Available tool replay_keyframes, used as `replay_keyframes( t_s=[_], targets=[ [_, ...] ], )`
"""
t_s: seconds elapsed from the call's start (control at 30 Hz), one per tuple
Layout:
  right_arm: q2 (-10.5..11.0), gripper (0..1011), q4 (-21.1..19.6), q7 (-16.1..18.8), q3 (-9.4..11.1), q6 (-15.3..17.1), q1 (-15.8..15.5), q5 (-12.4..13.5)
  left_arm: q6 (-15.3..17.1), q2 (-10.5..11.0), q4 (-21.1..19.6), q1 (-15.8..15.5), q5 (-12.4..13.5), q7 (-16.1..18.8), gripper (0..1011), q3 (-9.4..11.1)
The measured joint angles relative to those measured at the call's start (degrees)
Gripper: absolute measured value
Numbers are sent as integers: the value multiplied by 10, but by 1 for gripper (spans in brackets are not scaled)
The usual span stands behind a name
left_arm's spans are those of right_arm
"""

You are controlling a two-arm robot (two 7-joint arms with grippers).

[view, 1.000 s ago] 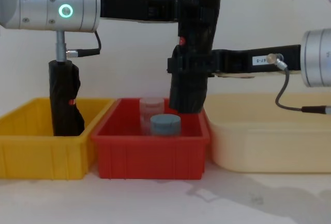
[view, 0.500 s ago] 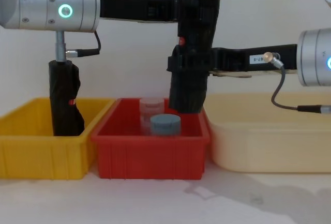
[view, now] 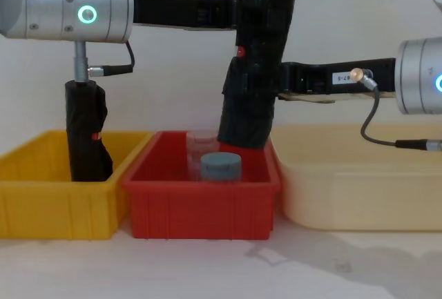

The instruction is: Pick up the garbage bag with the one hand and transfer it to the other hand.

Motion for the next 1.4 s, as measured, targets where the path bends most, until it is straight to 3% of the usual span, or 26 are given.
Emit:
replay_keyframes(
  t_s=[0.1, 0.57, 0.67, 0.87, 1.4],
  targets=[
    [0, 571, 0, 0, 0, 0, 0, 0, 0, 0, 0, 0, 0, 0, 371, 0],
    [-2, 571, 1, -20, 8, 4, 2, 5, 3, 3, -3, 3, -2, 5, 753, -2],
    [-3, 571, 6, -34, 13, 8, 7, 5, 7, 7, -10, 11, -7, 14, 872, -9],
    [-3, 570, 19, -57, 21, 15, 18, 4, 13, 14, -23, 25, -17, 32, 1001, -26],
    [17, 593, 73, -105, 22, 16, 52, -34, 16, 34, -57, 74, -30, 119, 1001, -83]
  ],
)
